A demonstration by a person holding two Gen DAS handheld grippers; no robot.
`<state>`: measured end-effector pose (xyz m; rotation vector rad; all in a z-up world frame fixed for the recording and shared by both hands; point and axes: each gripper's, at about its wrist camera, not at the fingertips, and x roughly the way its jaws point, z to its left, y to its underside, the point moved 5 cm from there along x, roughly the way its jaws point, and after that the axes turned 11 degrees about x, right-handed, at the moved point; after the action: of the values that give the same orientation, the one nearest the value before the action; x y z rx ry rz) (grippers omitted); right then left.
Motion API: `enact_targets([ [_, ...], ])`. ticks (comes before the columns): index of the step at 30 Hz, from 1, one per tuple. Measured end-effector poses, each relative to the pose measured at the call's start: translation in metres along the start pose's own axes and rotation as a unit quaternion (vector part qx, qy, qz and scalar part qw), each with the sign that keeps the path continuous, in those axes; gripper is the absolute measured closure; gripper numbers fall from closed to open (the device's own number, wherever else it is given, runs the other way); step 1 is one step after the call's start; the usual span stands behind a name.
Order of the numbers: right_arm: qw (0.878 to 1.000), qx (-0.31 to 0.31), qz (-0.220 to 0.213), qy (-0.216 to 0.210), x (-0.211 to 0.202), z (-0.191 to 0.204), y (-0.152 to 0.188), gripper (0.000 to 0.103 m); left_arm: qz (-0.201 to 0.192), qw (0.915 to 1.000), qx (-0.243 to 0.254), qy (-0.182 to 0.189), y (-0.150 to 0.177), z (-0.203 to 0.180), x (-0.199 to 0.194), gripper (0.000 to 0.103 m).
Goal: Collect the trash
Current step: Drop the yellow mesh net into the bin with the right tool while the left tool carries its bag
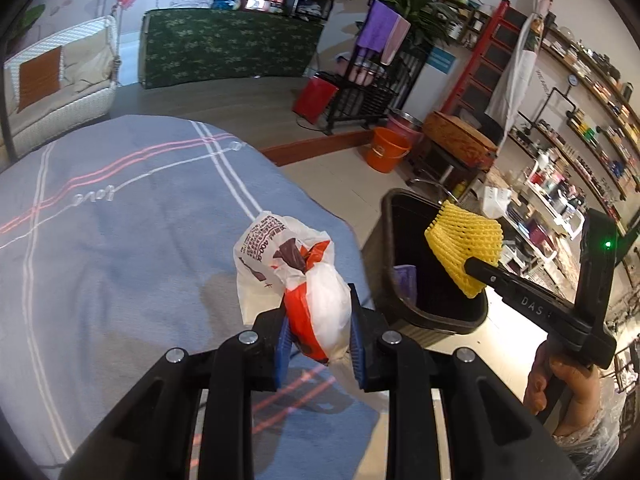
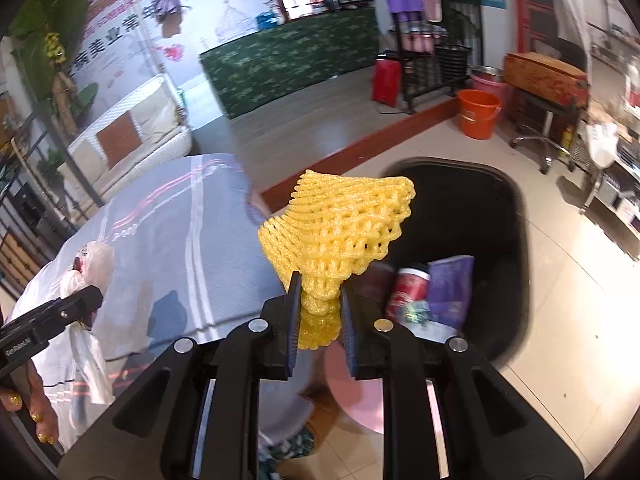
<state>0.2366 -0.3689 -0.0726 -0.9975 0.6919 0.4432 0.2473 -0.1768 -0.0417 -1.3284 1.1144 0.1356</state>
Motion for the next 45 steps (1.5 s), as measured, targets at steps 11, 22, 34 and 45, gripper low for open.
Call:
enact_targets([
  [11, 0.997, 0.016, 0.011, 0.068, 0.018, -0.059, -0.006, 0.084, 0.026, 0.9982, 0.036, 0.040, 0.006, -0.052, 0.030, 0.079],
  [22, 0.984, 0.006, 0.097, 0.147, 0.086, -0.096, -0.010, 0.084, 0.051, 0.9948, 0.067, 0.057, 0.015, -0.078, 0.048, 0.079],
  [34, 0.973, 0.004, 0.135, 0.186, 0.106, -0.115, -0.010, 0.044, 0.075, 0.9919, 0.074, 0.072, 0.025, -0.087, 0.064, 0.079],
  [45, 0.979, 0.017, 0.106, 0.175, 0.088, -0.110, -0.010, 0.038, 0.084, 0.9885, 0.098, 0.078, 0.022, -0.100, 0.076, 0.079],
])
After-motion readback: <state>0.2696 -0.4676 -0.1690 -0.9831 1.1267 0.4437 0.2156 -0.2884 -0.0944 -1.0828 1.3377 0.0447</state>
